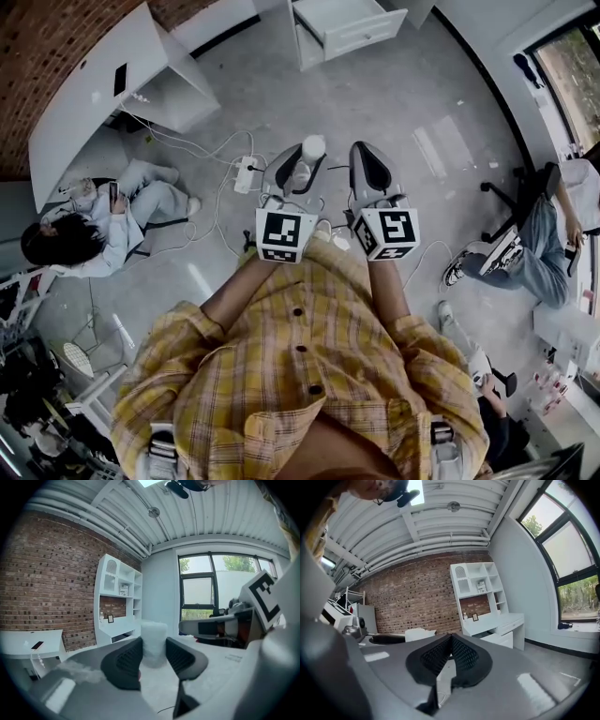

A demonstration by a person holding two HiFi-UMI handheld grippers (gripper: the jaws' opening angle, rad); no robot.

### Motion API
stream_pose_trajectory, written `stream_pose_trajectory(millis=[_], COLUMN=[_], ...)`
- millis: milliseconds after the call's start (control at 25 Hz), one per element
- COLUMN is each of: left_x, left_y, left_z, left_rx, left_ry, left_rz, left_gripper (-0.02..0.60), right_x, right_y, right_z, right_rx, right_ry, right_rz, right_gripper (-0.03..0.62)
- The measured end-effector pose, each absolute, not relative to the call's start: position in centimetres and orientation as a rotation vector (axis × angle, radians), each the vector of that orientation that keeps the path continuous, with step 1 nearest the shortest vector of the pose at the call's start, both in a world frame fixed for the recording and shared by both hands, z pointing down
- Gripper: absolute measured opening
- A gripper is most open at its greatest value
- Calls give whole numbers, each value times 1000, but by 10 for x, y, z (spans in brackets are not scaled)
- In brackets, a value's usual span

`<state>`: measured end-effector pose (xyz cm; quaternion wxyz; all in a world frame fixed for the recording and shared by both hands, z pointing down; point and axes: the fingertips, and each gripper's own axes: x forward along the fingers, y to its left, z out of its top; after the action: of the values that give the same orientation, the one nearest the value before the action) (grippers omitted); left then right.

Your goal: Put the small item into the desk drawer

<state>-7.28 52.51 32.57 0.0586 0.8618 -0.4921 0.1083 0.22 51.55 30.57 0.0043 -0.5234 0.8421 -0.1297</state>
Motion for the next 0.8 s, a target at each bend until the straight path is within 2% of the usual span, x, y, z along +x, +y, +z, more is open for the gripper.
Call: stream_pose_trajectory(millis=[320,800], left_x=[-57,-44], left_y=[460,249], left_z=[347,344], left_rx=[2600,2584], left_ry=[-1466,-1451], left_rz=[302,248], left_gripper=[166,166], right_x=[22,30], right_y=[452,256], right_z=[324,325], right_rx=[-1668,-1686], right_ry=[2639,2707], right_rz=[-412,-403], right_gripper=[-9,-9])
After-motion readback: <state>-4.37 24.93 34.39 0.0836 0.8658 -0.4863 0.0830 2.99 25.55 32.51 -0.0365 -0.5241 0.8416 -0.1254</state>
